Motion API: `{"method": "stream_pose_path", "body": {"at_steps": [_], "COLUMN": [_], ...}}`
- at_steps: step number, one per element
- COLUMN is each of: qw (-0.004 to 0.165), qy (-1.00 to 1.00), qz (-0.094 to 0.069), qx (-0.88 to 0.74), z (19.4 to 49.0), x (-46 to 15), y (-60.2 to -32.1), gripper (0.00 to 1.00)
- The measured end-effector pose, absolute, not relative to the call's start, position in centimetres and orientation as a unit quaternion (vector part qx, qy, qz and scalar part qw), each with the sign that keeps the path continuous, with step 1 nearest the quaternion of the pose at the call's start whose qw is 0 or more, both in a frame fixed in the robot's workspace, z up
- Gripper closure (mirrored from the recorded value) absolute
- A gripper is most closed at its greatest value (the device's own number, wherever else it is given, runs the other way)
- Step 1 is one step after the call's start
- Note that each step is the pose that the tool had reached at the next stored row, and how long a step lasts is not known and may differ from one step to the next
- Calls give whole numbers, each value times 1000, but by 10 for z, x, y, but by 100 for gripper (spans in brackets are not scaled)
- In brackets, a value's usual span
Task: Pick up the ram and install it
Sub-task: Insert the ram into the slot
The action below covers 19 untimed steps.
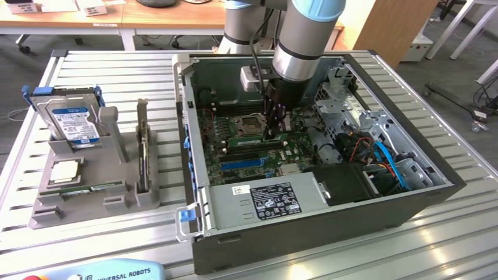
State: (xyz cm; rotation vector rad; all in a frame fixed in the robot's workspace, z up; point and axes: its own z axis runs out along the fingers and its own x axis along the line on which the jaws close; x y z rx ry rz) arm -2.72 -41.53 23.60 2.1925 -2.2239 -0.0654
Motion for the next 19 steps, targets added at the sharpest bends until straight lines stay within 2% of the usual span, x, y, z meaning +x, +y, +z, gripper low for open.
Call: {"method": "stream_pose_path", "body": {"at_steps": [19], "qw": [9], "qy": [-712], "qz": [-21], "qx": [702], "z": [233], "x": [-27], "y": [-416], "gripper": [88]}}
